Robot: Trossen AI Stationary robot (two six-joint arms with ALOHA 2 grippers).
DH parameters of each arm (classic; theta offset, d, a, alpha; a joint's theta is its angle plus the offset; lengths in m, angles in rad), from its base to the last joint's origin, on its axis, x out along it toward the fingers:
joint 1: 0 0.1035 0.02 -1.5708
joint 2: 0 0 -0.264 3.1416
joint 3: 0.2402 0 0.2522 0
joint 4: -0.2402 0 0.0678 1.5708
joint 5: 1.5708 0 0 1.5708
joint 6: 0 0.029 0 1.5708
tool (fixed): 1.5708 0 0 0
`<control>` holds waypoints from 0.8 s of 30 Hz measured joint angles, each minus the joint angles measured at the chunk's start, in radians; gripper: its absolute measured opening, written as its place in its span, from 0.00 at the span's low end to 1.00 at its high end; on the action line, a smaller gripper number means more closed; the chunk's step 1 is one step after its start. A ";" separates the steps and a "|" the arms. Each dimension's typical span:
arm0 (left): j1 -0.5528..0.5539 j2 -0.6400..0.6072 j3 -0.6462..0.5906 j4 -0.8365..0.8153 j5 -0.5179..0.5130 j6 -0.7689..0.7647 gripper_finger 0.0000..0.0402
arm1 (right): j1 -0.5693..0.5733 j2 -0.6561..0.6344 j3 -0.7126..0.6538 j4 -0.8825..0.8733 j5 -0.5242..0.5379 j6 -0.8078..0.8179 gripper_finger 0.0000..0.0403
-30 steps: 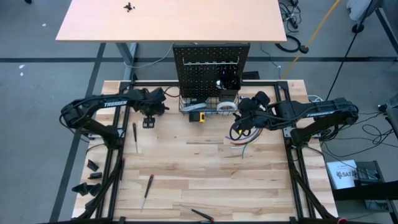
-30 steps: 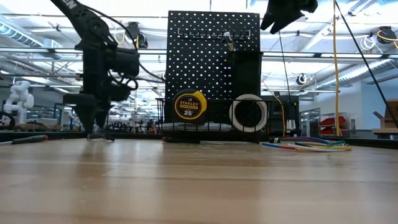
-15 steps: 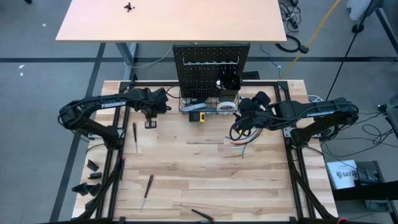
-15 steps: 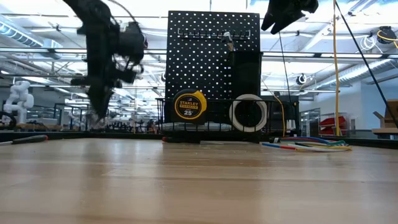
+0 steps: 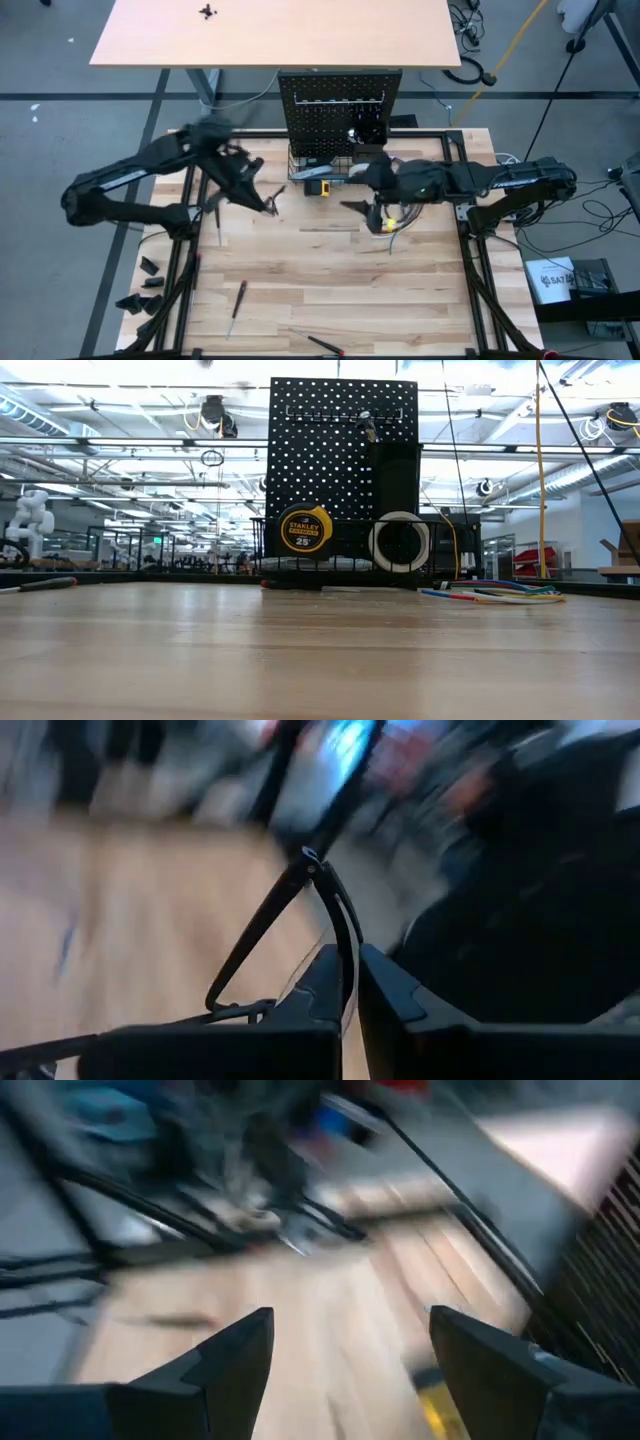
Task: Hang tools onto peg board
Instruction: Hang the safety glasses on the pegboard
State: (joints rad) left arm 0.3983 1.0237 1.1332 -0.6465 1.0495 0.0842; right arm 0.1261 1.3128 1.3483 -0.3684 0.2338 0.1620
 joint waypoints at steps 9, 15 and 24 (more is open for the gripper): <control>-0.116 -0.091 0.001 0.847 0.012 -0.398 0.03 | -0.001 0.044 0.001 0.485 -0.075 -0.256 0.65; -0.202 -0.059 -0.005 0.931 -0.047 -0.410 0.02 | -0.009 0.135 0.001 0.625 -0.071 -0.391 0.65; -0.250 0.006 -0.029 0.925 -0.115 -0.410 0.02 | 0.058 0.163 -0.001 0.657 0.072 -0.746 0.65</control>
State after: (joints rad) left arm 0.1484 1.0299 1.1046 0.2781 0.9349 -0.3263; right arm 0.1836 1.4760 1.3472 0.2888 0.3061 -0.5837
